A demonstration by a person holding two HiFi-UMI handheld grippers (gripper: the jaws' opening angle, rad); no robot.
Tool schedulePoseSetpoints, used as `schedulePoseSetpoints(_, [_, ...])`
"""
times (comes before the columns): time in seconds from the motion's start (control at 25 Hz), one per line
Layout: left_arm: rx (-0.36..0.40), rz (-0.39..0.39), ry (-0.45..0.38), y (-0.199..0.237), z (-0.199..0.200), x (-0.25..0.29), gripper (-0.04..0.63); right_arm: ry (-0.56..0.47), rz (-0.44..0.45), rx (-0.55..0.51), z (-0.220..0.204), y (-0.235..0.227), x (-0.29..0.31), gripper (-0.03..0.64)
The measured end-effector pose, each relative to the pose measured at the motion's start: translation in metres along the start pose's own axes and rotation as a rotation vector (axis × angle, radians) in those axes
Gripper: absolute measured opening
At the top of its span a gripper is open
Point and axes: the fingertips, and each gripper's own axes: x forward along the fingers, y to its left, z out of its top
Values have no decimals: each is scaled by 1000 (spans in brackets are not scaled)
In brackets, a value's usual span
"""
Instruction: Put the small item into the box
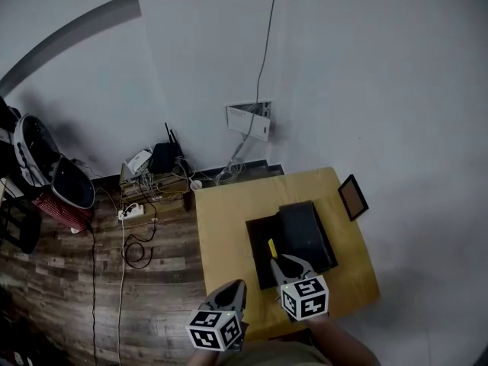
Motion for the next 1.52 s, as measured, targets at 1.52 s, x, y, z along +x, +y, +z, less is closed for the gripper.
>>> schedulePoseSetpoints(1.52, [-76,8,75,29,-16,30,3,489,-88,85,-100,-48,130,51])
